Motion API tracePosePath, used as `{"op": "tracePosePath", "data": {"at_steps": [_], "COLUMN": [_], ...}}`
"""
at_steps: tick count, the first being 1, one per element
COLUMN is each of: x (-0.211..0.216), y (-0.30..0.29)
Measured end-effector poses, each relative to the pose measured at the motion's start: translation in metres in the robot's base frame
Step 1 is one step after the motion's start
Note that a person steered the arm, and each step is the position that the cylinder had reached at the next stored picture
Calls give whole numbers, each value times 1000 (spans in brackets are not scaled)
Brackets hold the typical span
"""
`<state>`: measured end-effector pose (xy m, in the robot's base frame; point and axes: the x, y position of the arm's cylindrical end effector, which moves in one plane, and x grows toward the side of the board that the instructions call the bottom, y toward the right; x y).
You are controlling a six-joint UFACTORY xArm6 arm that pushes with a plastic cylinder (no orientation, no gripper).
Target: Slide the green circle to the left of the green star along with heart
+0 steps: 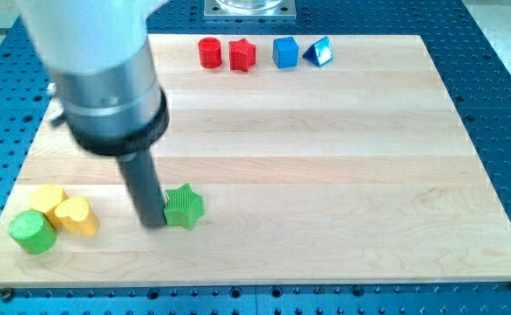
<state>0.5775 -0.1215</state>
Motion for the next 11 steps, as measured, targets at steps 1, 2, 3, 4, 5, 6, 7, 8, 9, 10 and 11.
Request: {"op": "tracePosePath", "data": {"at_steps": [1,2,3,4,5,6,7,8,9,10,11], "x": [41,40,38,25,12,12,10,1,1,5,24], "y": [-36,-92,-181,-174,-137,-137,-130,-92,-79,-82,-81]}}
